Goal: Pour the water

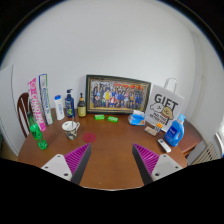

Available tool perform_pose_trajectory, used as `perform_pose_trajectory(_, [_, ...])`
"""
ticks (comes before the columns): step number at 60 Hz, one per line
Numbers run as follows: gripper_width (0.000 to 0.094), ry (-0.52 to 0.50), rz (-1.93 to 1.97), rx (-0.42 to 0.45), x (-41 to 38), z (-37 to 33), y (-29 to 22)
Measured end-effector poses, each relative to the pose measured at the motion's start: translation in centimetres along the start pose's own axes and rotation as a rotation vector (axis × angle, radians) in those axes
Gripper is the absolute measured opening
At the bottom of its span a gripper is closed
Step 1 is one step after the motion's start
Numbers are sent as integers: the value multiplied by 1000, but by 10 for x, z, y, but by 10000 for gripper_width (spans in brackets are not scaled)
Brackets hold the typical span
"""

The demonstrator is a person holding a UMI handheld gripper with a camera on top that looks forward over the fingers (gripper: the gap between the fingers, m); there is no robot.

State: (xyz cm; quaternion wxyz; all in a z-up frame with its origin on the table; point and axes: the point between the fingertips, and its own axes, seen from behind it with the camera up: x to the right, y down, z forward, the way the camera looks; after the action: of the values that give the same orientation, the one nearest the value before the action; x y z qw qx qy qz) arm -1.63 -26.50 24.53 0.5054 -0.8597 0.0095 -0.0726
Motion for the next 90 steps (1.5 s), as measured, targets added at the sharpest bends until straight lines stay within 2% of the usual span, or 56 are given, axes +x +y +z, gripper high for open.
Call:
perform_pose_trajectory(9, [855, -8, -10, -5, -34, 3, 7])
perform_pose_trajectory(16, [855, -46, 0, -14, -99, 3, 17])
perform_pose_trajectory(30, [855, -287, 28, -5, -280, 7, 47])
perform_pose_trajectory(37, [859, -360, 38, 25, -357, 33, 53])
perform_pose_trajectory(43, [858, -365, 30, 72, -402, 69, 49])
perform_pose_trajectory(54, [853, -290, 53, 108, -435, 138, 43])
perform_pose_trajectory(58, [770, -263, 65, 125, -435, 155, 41])
perform_pose_trajectory(66, [500, -230, 47, 159, -434, 171, 38])
perform_pose_trajectory(68, [492, -227, 46, 172, -433, 172, 36])
perform_pose_trajectory(77, [337, -231, 36, 213, -431, 173, 31])
perform_pose_trajectory(80, [338, -234, 33, 220, -430, 173, 30])
perform_pose_trajectory(81, [309, -235, 30, 220, -431, 174, 30])
perform_pose_trajectory(90, [306, -260, 74, 225, -429, 175, 15])
